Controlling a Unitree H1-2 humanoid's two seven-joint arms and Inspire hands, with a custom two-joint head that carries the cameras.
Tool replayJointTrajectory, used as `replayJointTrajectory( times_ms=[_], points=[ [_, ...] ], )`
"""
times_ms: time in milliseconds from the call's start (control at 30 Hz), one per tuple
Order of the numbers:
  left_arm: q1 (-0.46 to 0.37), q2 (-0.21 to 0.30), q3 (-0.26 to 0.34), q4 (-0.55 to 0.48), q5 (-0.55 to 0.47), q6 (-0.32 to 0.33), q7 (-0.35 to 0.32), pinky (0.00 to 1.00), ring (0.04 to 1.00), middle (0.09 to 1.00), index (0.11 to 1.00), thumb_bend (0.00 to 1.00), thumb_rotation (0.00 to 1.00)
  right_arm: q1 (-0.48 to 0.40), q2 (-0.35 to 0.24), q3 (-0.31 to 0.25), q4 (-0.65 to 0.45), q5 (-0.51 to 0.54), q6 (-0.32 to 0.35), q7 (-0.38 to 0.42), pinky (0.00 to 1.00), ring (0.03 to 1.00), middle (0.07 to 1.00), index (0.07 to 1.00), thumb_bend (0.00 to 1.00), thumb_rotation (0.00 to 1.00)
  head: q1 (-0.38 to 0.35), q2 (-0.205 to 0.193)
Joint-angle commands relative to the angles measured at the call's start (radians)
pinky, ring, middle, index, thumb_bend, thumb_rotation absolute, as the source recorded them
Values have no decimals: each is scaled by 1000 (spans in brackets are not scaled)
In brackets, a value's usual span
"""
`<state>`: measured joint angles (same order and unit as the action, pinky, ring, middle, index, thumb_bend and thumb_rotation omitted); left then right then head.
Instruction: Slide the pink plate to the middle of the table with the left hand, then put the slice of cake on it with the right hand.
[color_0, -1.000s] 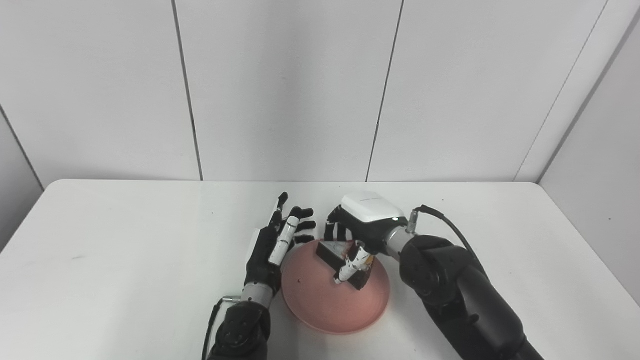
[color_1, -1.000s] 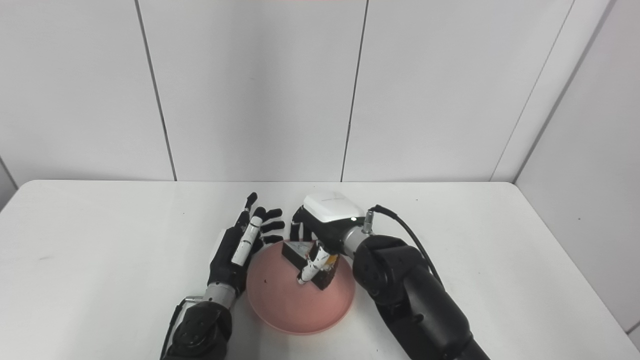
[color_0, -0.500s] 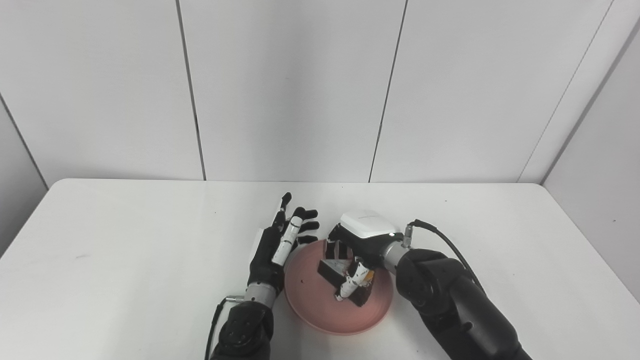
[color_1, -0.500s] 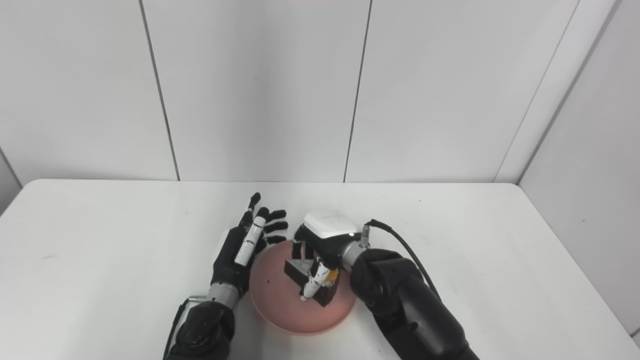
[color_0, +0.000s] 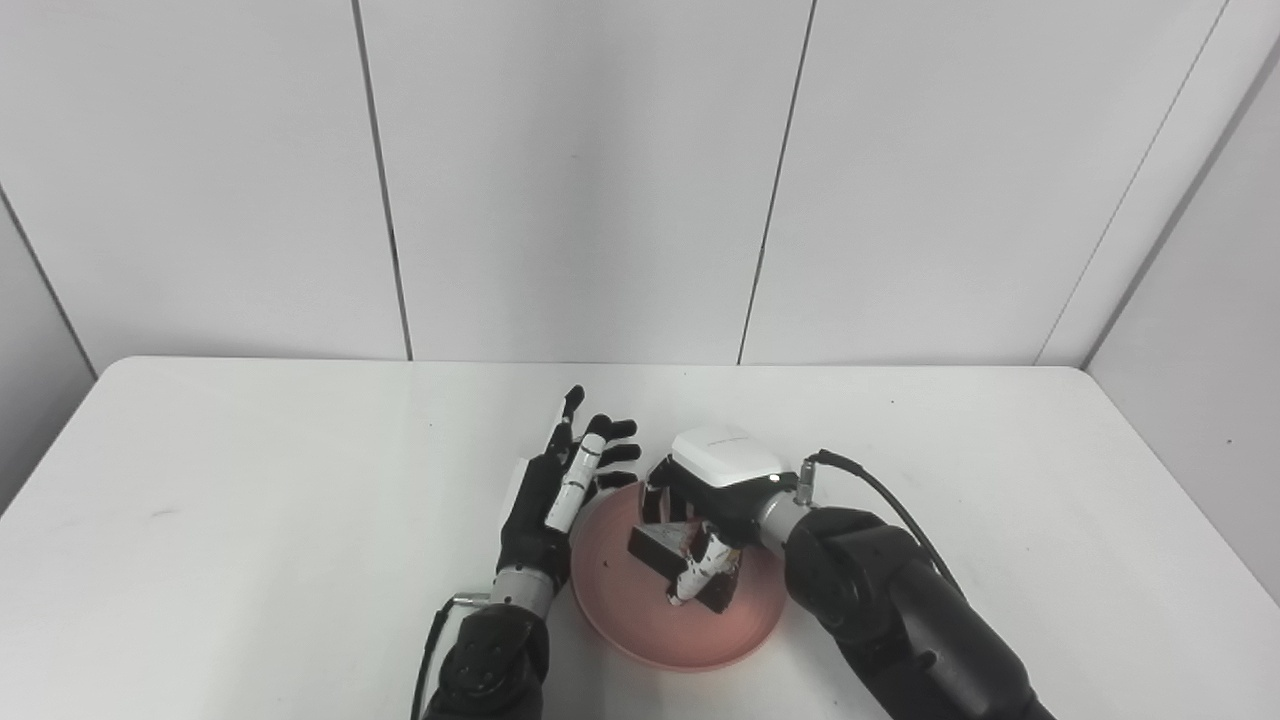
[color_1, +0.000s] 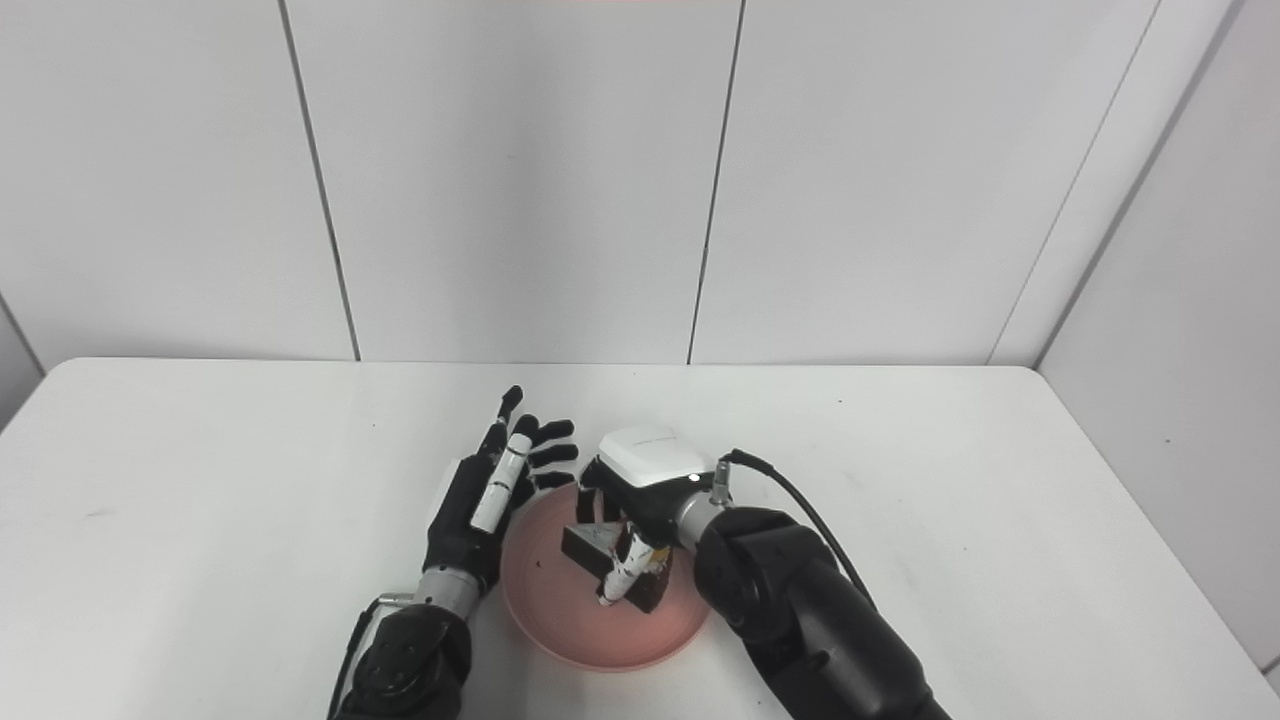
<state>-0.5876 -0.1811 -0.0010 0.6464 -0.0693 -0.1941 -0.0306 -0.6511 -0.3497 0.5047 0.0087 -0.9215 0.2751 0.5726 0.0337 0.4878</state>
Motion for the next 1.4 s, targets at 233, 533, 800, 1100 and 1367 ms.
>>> replayJointTrajectory(
  times_ms=[233,533,800,1100,1367],
  points=[
    [68,12,1,-51,-22,116,-32,595,708,766,1000,691,781,71,-23,-89,-111,75,-94,-116,526,646,697,706,901,873,25,10],
    [114,46,5,-162,-5,171,-15,644,747,785,1000,701,750,156,37,-234,-96,313,-246,-299,491,621,697,714,818,863,72,19],
    [216,104,23,-363,40,217,17,722,838,865,1000,619,755,207,149,-416,233,555,-712,-678,492,597,676,677,767,809,72,28],
    [208,131,15,-385,85,154,61,810,868,903,980,744,772,158,276,-628,547,1064,-743,-598,635,686,729,759,800,926,67,7],
    [202,129,22,-373,125,152,112,865,903,935,961,763,778,144,310,-677,608,1179,-712,-552,700,760,803,787,750,976,69,7]
  ],
)
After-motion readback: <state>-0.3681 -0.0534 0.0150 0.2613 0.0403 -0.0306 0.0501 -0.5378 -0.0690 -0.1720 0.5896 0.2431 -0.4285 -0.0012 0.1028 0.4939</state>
